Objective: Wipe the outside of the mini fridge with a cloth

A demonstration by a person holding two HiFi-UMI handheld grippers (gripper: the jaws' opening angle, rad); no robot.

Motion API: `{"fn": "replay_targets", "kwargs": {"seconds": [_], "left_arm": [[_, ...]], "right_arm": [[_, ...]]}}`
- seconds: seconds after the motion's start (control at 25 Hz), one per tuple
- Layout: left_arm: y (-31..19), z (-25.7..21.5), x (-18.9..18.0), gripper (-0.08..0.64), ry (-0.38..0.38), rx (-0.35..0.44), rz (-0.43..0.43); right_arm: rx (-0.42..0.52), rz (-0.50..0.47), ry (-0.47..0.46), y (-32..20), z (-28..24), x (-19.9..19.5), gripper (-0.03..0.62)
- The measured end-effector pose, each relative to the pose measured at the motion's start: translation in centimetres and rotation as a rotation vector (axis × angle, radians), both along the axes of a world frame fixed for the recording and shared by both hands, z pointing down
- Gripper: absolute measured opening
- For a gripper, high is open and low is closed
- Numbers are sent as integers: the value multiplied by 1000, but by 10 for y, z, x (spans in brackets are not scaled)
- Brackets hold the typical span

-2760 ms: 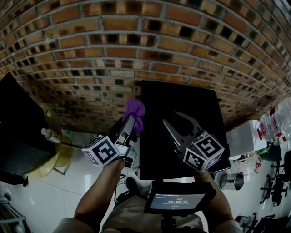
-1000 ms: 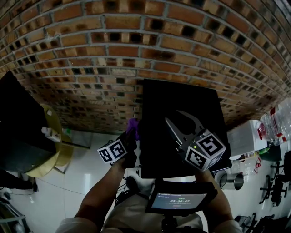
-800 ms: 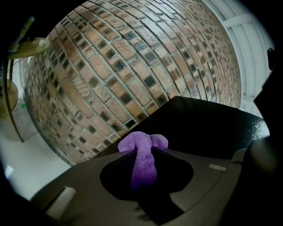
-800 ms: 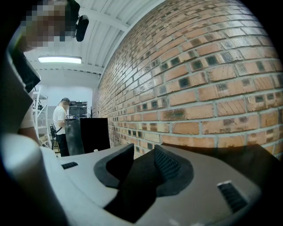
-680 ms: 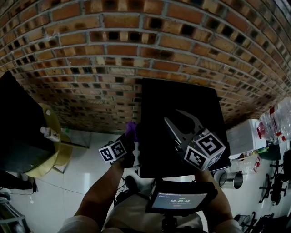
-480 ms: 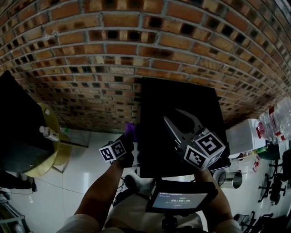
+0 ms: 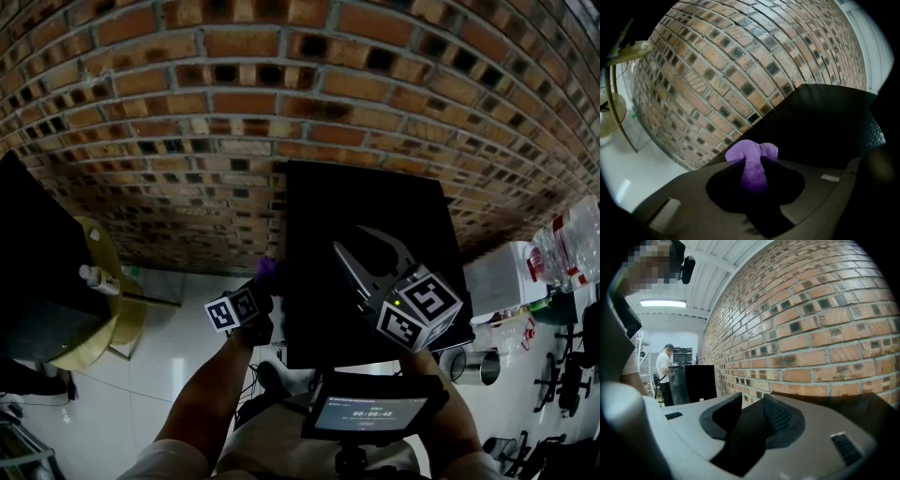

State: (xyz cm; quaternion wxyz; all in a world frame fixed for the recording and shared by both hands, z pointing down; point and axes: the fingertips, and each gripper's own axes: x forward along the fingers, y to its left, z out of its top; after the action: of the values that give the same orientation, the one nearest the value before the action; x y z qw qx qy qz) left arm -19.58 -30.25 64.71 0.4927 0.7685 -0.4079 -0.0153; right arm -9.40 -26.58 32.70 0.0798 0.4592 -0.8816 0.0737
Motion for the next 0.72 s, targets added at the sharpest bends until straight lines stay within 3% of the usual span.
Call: {"fn": "replay_targets", "kwargs": {"seconds": [0.2,0.72], "left_arm": [[-1,-5,-3,87,17,10,-13],[9,-62,-13,86,188,92,-74]], "right_arm": [[1,5,1,0,-1,2,138],[7,13,0,-2,-2,4,138]]}}
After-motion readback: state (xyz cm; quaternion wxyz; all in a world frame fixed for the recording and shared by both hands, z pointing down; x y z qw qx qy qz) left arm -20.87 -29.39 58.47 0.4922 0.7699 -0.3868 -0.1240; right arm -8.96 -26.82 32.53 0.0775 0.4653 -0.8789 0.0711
